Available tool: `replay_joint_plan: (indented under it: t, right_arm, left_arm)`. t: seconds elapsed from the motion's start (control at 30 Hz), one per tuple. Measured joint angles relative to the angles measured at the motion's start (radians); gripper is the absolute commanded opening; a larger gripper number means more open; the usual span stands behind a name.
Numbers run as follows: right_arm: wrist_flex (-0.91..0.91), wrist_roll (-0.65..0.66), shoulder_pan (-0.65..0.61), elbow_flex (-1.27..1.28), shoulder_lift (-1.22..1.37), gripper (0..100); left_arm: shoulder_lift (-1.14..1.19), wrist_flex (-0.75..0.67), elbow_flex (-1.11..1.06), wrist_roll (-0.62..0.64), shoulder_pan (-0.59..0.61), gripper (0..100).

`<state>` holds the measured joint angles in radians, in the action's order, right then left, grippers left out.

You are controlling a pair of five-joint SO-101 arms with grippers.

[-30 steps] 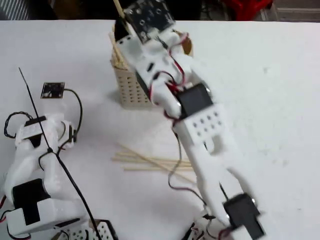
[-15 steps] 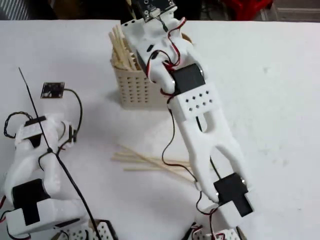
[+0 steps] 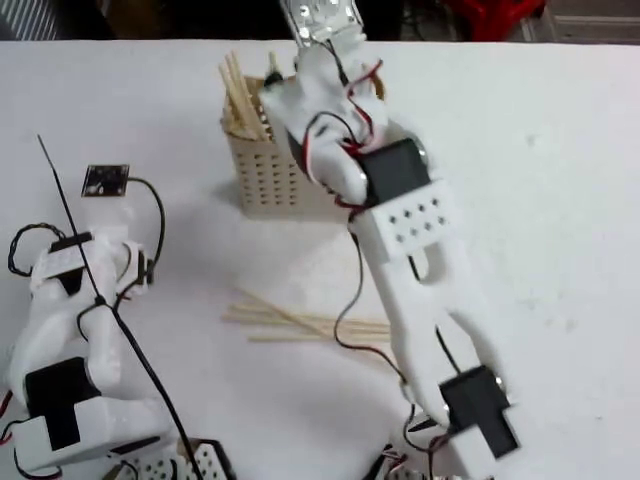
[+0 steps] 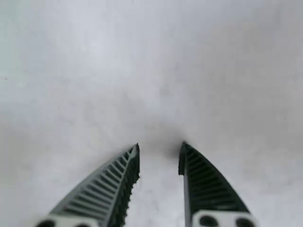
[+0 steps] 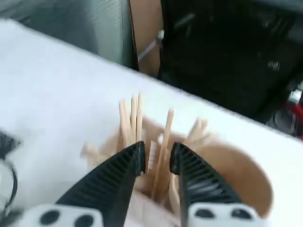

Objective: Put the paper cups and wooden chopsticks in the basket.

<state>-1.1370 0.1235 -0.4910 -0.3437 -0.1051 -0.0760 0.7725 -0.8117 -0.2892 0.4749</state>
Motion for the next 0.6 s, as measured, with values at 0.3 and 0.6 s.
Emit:
replay_joint_plan:
  t: [0.3,0.6]
  right_arm:
    - [-0.279,0.387,-0.132,0.229,-0.037,11.5]
    - [0.003,0.58,-0.269,0.727,0.009,18.3]
  left_arm:
    - [0.0,0.0,0.0,0.0,0.0,15]
    - [0.0,0.0,0.0,0.0,0.0,15]
